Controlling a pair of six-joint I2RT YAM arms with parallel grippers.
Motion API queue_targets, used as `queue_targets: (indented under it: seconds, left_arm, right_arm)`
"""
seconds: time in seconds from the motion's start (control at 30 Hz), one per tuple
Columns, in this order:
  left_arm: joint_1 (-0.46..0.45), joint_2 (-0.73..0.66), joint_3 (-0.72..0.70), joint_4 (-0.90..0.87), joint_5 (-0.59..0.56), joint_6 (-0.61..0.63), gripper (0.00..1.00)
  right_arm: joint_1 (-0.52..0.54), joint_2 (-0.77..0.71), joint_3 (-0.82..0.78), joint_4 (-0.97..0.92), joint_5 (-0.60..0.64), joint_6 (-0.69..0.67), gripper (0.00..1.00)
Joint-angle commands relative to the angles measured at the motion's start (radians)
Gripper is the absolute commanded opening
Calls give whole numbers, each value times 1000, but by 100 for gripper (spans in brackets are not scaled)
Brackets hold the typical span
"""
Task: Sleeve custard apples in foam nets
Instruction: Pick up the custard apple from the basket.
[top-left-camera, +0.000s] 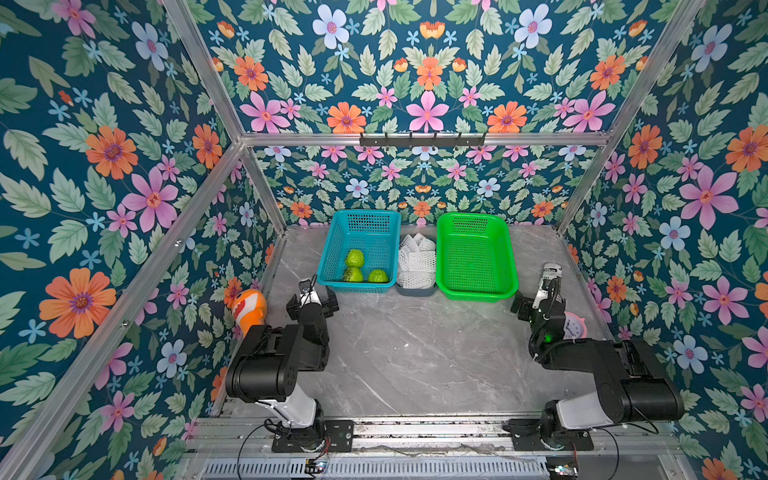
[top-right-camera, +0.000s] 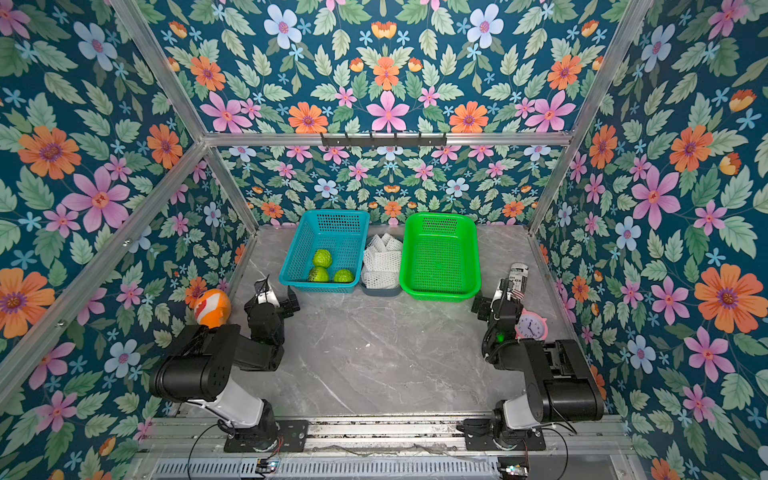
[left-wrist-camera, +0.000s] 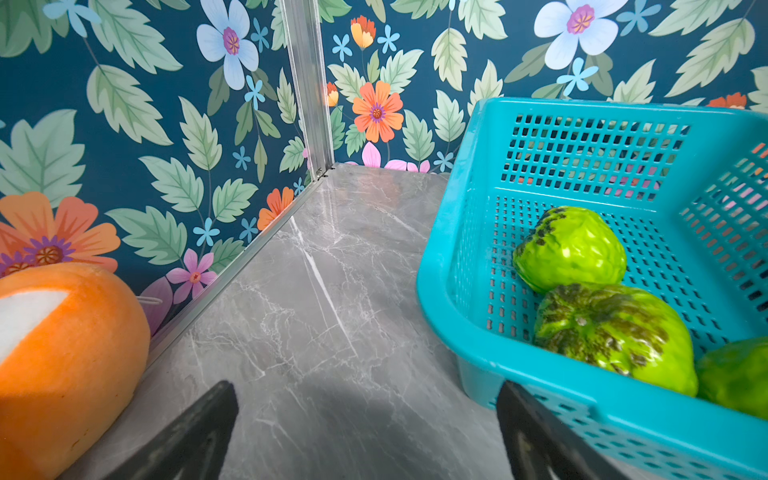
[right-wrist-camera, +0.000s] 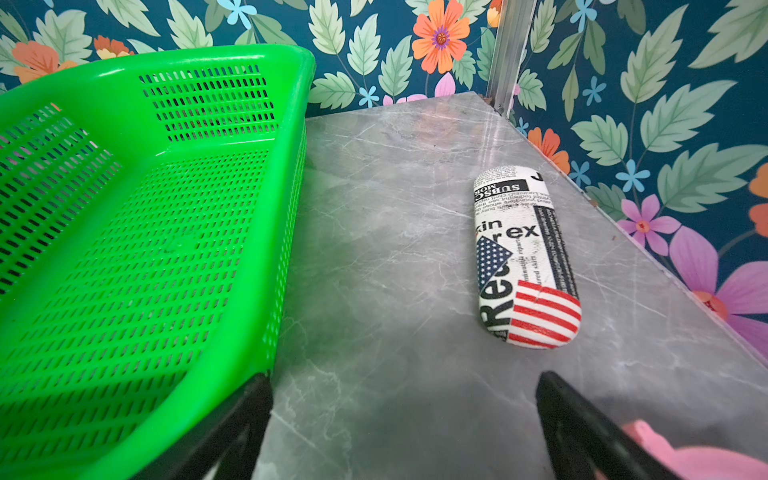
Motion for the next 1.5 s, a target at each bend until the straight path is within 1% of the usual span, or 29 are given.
queue_targets:
  seconds: [0.0, 0.5, 0.57, 0.6, 0.67, 0.73, 0.83, 0.87, 0.93, 1.03, 1.1, 1.17, 1.23, 1.3, 1.33, 1.37, 1.4, 1.43, 1.47]
  left_arm:
    - [1, 2, 4, 17, -8, 9, 100]
    - [1, -1, 2, 17, -6, 7, 100]
    - [1, -13, 1, 22, 0, 11, 100]
    - [1, -30, 11, -11, 2, 11, 100]
    - [1, -82, 49, -148, 3, 8, 100]
    - [1, -111, 87, -233, -25, 1, 100]
    - [1, -160, 151, -399, -62, -27, 100]
    - [1, -176, 172, -448, -69, -41, 100]
    - [1, -194, 197, -489, -79, -58, 100]
    - [1, -226, 275, -648, -71, -122, 100]
    - [1, -247, 328, -749, -45, -172, 100]
    - [2, -267, 382, -845, 2, -223, 100]
    - [7, -269, 450, -957, 55, -286, 100]
    - [20, -252, 521, -1046, 174, -321, 100]
    - [25, -243, 541, -1069, 230, -341, 100]
    - [29, -232, 561, -1088, 288, -365, 100]
    - [32, -220, 578, -1098, 354, -378, 100]
    - [32, -211, 594, -1100, 419, -377, 100]
    - [30, -200, 615, -1108, 451, -386, 99]
  right_arm:
    - [1, 1, 7, 29, 8, -12, 99]
    - [1, 1, 4, 36, 6, -13, 99]
    - [5, -43, -9, 23, -15, -27, 99]
    - [10, -79, -8, -9, -2, -28, 99]
    - [13, -178, 13, -142, 21, -8, 99]
    - [12, -260, 54, -304, 18, 13, 99]
    - [12, -343, 110, -465, 8, 73, 99]
    - [12, -371, 126, -505, -9, 87, 99]
    - [13, -416, 137, -545, -39, 103, 99]
    - [13, -477, 182, -640, -68, 148, 99]
    - [11, -506, 240, -732, -108, 177, 99]
    - [12, -521, 314, -832, -184, 197, 99]
    - [9, -532, 372, -915, -239, 266, 99]
    - [-1, -557, 397, -991, -233, 454, 99]
    - [-7, -574, 388, -995, -242, 532, 99]
    - [-18, -592, 364, -943, -302, 561, 99]
    - [-28, -595, 357, -925, -382, 559, 99]
    - [-30, -581, 390, -974, -413, 555, 99]
    - [-29, -556, 444, -1060, -443, 540, 99]
